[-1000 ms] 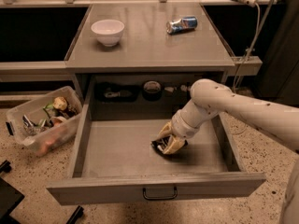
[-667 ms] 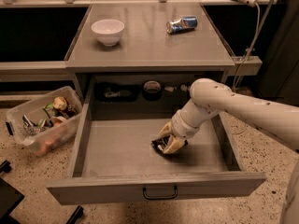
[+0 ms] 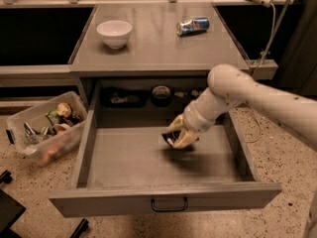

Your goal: Pick rxbar chocolate from top drawer and place on counter

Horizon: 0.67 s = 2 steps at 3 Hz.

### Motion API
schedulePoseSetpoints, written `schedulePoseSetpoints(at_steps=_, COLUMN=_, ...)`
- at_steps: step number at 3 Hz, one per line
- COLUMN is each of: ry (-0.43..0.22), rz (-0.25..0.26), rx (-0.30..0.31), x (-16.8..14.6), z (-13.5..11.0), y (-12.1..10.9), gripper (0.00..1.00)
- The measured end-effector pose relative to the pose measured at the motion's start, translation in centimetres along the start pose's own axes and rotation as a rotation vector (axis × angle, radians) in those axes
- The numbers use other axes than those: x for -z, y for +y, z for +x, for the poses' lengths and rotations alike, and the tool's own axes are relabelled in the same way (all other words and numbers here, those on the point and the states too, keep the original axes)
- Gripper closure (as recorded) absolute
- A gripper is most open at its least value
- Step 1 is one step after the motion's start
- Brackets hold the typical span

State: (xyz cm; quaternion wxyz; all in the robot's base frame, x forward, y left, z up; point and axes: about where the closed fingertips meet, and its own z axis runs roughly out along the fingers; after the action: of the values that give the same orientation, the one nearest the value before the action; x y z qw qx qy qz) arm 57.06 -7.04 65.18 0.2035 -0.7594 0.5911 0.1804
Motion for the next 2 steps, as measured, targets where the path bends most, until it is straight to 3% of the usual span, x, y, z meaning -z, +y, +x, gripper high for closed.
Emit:
schedulePoseSetpoints(at_steps=1, ry=-0.114, rz=0.026, rx=0.108, x=5.8, z=-4.5, y=-2.9, gripper=1.0)
schedulePoseSetpoints(at_steps=2, ry=-0.126, rz=0.082, rx=0.126, x=8.7, z=-5.4, y=-4.9, gripper=1.0)
